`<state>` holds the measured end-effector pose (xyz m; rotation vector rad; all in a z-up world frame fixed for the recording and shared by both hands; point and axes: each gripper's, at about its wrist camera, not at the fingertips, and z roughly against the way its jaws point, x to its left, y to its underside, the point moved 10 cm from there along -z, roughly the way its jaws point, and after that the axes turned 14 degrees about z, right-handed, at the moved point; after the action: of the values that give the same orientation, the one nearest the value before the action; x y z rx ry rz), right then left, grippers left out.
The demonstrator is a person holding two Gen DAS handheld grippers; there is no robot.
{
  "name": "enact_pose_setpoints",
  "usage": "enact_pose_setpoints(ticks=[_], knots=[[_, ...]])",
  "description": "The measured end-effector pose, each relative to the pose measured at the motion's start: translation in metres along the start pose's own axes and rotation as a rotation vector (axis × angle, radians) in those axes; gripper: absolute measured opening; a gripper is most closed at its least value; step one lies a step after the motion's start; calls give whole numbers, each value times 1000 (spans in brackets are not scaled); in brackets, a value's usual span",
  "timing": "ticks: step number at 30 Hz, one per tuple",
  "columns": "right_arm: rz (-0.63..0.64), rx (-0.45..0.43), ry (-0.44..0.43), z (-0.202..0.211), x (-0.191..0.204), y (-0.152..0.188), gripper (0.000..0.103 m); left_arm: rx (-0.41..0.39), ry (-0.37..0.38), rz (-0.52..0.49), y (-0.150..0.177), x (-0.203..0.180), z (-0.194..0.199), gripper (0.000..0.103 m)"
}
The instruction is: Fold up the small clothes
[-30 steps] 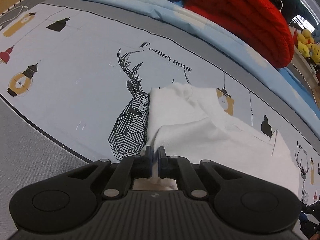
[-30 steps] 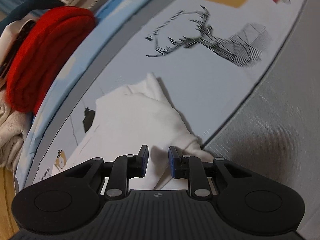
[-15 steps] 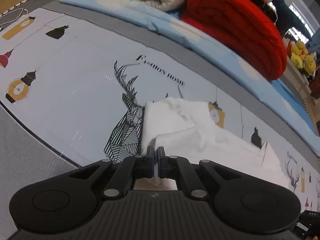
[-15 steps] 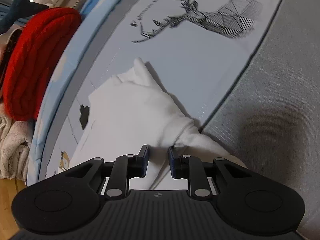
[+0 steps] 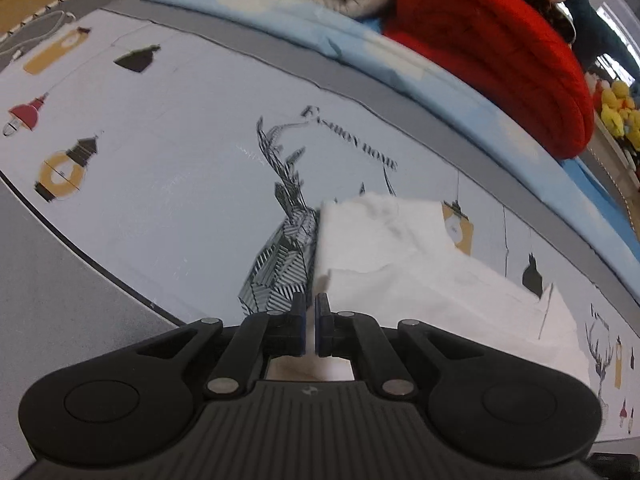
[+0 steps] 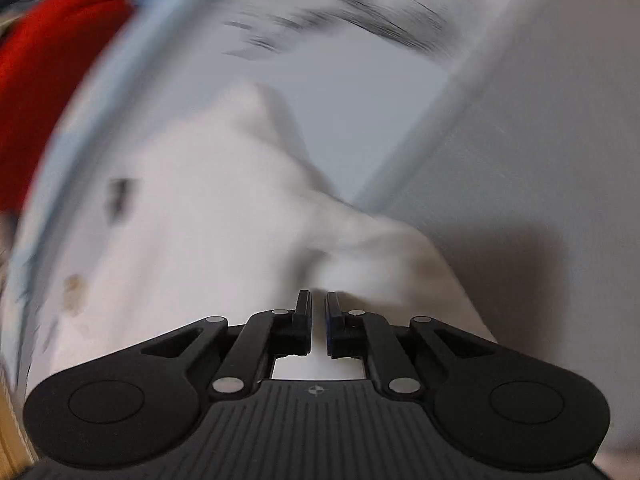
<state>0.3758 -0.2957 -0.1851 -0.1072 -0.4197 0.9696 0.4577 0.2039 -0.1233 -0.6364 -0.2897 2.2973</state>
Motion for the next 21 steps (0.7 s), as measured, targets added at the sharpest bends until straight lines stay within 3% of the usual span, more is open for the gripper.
enact_pose_setpoints(ticks=[2,6,9,11,13,14,17,19,21], knots=[[21,-67,15,14,1,-11,7,-31,37,17,-6,-5,8,9],[105,-309,-6,61,21,-40,10,-24,95,30,-5,-13,9,9],[122,-387,-119,75,35,-46,13,40,118,62,4,-12,-1,9],[141,-364,-246,67,48,-49,22,107,120,116,12,-4,-14,9],[130,-307,-308,50,51,-47,25,171,99,172,20,6,-27,18],[111,-269,-282,40,43,-46,25,195,81,199,23,12,-32,18],[64,-144,-51,10,3,-37,23,165,60,211,16,17,-33,18],[-20,-140,-45,8,-12,-36,23,91,60,188,2,14,-24,27],[9,-171,-4,18,-11,-42,25,34,66,174,-9,11,-18,35]])
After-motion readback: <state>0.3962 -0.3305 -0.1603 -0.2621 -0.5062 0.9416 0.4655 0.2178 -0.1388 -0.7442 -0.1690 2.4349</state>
